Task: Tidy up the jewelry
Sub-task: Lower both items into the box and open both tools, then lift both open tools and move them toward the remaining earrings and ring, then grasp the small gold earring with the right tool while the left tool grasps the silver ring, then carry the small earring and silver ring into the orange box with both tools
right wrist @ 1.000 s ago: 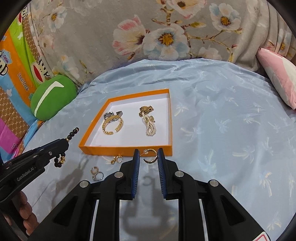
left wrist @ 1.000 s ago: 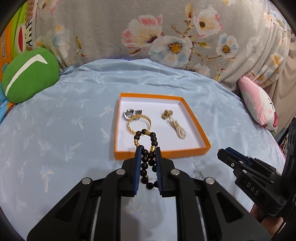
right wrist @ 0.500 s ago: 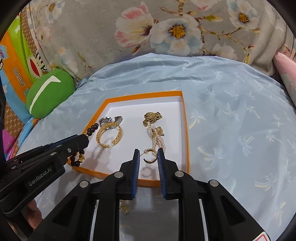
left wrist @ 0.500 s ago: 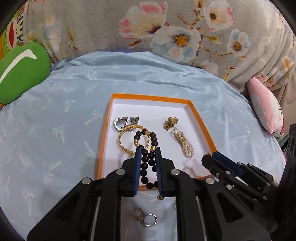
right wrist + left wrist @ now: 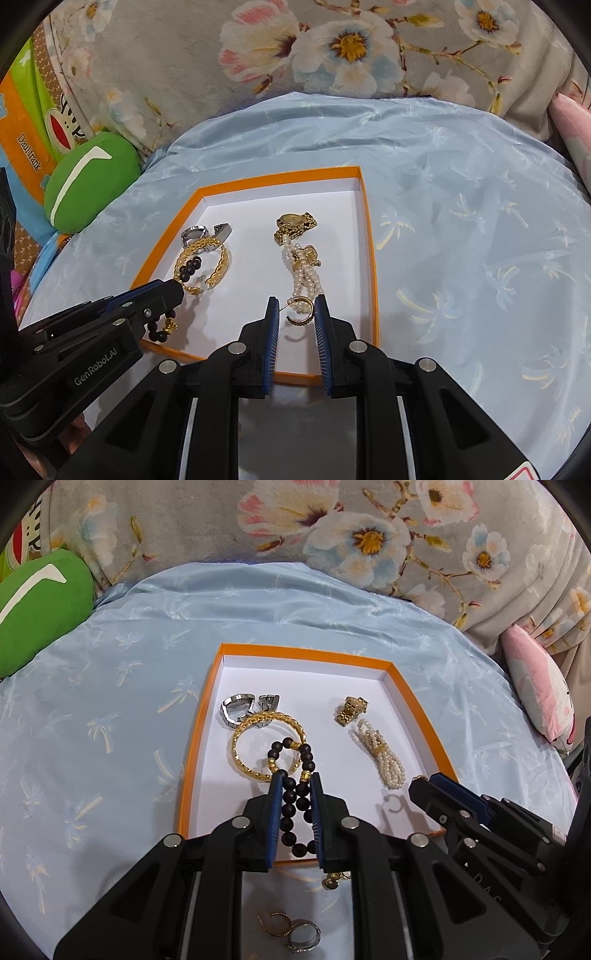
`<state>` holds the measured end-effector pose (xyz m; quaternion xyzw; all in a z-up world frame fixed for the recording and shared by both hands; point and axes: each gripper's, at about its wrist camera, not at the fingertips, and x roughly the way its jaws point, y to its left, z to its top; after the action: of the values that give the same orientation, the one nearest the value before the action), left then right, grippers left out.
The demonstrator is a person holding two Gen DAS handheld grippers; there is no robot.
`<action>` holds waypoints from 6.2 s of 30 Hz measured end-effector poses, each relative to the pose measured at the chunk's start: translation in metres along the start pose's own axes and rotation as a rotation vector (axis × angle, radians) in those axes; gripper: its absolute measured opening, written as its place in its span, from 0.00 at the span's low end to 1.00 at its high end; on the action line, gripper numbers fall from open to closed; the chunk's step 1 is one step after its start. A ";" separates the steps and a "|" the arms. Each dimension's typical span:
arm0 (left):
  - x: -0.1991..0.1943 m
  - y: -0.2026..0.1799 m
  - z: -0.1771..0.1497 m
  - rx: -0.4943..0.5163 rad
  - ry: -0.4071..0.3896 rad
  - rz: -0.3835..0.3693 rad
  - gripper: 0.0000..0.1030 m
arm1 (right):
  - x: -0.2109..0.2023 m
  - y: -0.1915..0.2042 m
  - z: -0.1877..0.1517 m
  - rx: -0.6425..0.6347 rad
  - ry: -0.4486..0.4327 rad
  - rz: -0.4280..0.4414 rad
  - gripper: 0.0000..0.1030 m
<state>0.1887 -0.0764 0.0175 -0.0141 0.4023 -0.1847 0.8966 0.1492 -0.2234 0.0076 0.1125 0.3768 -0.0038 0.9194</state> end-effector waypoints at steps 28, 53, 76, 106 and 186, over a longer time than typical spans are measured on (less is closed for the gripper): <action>-0.043 0.034 -0.030 -0.095 -0.060 0.008 0.20 | -0.034 -0.010 -0.026 0.034 -0.058 -0.002 0.20; -0.070 0.042 -0.097 -0.127 -0.016 0.026 0.37 | -0.038 0.030 -0.073 -0.050 0.063 0.045 0.20; -0.066 0.040 -0.098 -0.120 -0.001 0.012 0.37 | -0.023 0.036 -0.068 -0.049 0.103 0.038 0.05; -0.044 -0.008 -0.092 -0.014 0.050 -0.026 0.22 | -0.061 0.005 -0.092 0.049 0.046 0.016 0.05; 0.063 -0.030 0.051 0.024 0.000 -0.003 0.06 | 0.033 -0.024 0.040 0.058 -0.055 -0.021 0.06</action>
<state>0.2549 -0.1322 0.0119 -0.0038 0.3999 -0.1907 0.8965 0.1981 -0.2529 0.0078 0.1352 0.3524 -0.0274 0.9256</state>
